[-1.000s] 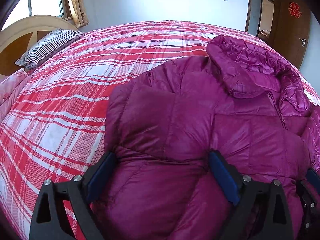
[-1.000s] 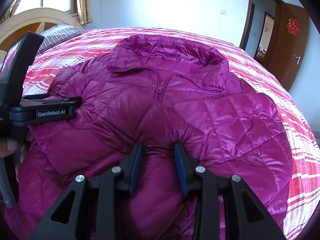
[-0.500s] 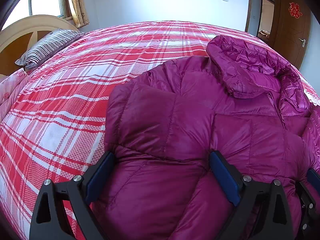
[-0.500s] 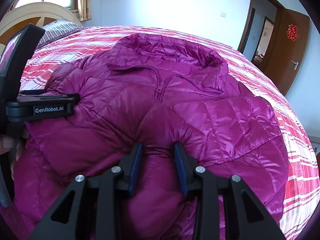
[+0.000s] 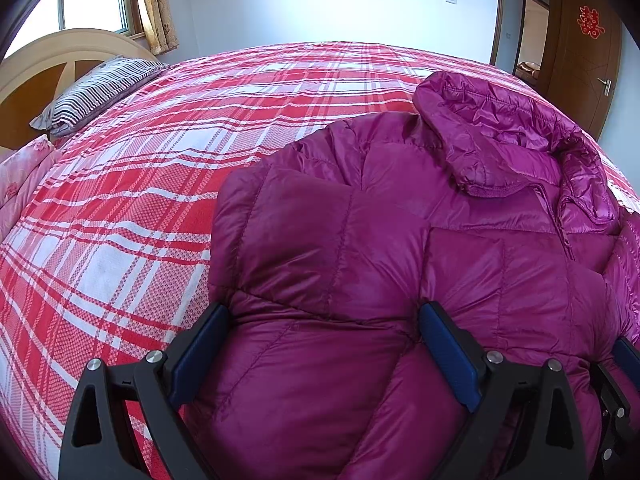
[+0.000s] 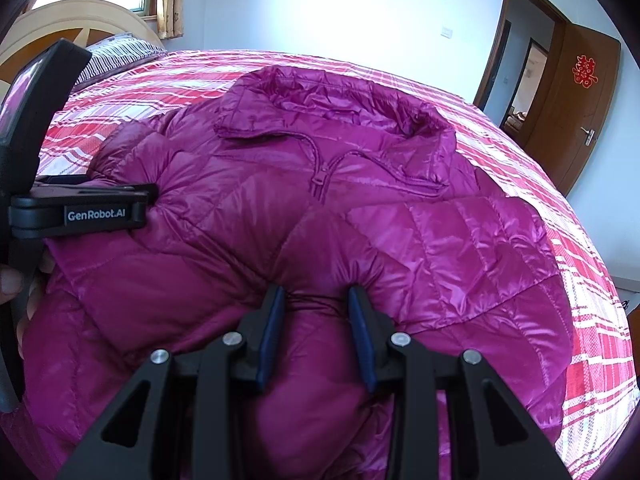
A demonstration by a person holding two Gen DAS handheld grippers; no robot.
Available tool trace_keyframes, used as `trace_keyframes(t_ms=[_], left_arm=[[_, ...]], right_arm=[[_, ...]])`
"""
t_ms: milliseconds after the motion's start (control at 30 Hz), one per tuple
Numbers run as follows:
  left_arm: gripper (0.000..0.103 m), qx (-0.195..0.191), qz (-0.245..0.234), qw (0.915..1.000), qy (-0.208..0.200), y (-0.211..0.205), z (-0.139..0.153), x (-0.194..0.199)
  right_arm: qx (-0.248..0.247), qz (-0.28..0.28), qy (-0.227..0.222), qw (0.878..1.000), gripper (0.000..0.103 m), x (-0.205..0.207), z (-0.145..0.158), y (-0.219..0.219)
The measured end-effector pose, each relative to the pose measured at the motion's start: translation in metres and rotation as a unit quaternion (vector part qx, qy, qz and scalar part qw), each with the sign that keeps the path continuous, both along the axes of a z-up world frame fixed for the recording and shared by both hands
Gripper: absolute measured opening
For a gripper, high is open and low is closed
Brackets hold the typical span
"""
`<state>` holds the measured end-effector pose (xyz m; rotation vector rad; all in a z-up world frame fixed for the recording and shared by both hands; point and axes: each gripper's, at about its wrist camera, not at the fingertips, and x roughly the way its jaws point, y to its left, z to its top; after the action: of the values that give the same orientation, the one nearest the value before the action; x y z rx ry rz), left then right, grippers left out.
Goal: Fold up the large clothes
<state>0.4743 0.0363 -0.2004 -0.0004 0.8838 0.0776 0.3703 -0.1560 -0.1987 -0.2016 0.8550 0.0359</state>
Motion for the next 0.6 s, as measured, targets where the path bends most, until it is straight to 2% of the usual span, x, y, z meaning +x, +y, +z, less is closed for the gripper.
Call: trace_keyframes(t_ms=[167, 233, 267, 367, 433, 500, 600], left_arm=[[0.097, 0.002, 0.0, 1.0, -0.001, 0.0, 0.0, 0.0], [0.097, 0.001, 0.0, 1.0, -0.002, 0.0, -0.001, 0.0], [0.097, 0.0, 0.0, 1.0, -0.002, 0.0, -0.001, 0.0], [0.097, 0.0, 0.0, 1.0, -0.003, 0.0, 0.0, -0.001], [0.097, 0.0, 0.001, 1.0, -0.004, -0.001, 0.0, -0.002], [0.097, 0.0, 0.0, 1.0, -0.003, -0.001, 0.0, -0.002], [0.097, 0.001, 0.0, 1.0, -0.004, -0.001, 0.0, -0.002]], right_arm=[[-0.009, 0.005, 0.003, 1.0, 0.038, 0.0, 0.003, 0.002], [-0.007, 0.004, -0.001, 1.0, 0.042, -0.004, 0.013, -0.001], [0.003, -0.001, -0.01, 1.0, 0.05, -0.007, 0.022, -0.004], [0.021, -0.004, -0.041, 0.999, 0.052, -0.013, 0.047, -0.003], [0.03, 0.007, -0.045, 0.999, 0.052, -0.01, 0.053, 0.003], [0.054, 0.029, -0.019, 0.998, 0.05, 0.0, 0.044, 0.009], [0.04, 0.031, 0.011, 0.999, 0.05, 0.007, 0.02, 0.012]])
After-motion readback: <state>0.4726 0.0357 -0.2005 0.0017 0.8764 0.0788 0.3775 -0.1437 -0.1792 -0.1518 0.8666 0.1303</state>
